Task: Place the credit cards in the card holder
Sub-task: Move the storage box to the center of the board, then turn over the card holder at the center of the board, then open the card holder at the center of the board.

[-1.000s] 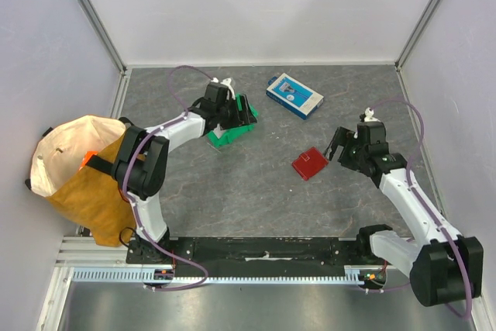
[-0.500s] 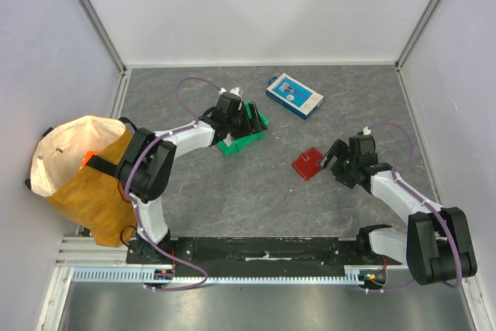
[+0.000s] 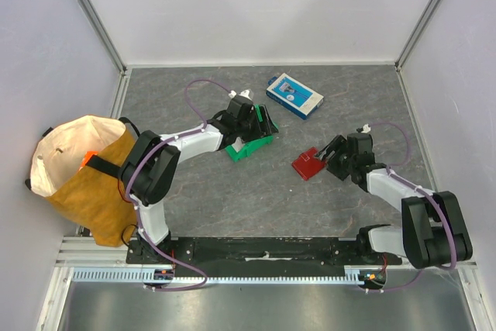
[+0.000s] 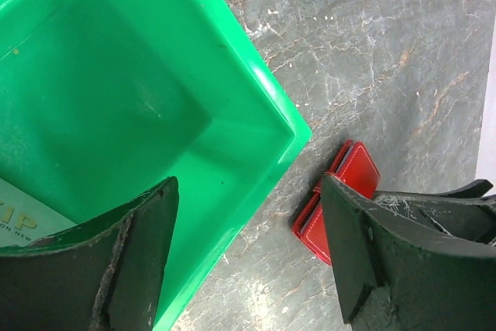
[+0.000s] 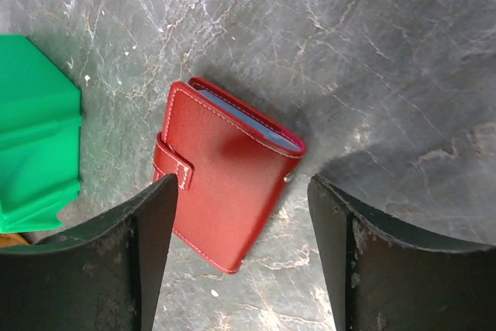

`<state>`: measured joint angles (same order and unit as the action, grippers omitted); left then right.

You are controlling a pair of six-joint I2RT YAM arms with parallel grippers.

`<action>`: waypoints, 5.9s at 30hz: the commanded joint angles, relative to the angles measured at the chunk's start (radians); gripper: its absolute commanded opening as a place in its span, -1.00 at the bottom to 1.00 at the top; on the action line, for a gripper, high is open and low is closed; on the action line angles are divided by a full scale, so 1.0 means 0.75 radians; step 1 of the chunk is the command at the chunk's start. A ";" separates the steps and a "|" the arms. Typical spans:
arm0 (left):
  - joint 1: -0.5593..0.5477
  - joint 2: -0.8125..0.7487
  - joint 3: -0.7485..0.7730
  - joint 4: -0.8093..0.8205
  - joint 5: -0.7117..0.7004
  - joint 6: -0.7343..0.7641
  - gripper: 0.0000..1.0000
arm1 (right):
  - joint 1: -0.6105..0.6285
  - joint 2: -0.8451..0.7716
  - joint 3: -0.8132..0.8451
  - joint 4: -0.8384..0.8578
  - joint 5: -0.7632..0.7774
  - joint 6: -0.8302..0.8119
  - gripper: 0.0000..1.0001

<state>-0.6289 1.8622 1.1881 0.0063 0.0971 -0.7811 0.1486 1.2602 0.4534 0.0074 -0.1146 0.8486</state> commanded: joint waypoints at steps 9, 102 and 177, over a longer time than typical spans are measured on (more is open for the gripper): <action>-0.002 -0.161 0.062 -0.084 -0.123 0.098 0.85 | 0.027 0.271 0.044 0.054 0.040 -0.150 -0.35; -0.421 -0.898 -1.061 0.251 -0.201 -0.186 0.65 | 1.342 -0.358 -0.126 -0.063 0.558 0.231 0.10; -0.252 -0.550 -1.277 1.372 0.484 -0.227 -0.68 | 1.101 -0.645 -0.531 0.626 0.204 0.221 -1.00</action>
<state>-0.8070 1.4616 0.2134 0.9653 0.3954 -0.9451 0.9714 0.7704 0.0456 0.4259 0.0437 1.0367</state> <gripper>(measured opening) 0.246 0.107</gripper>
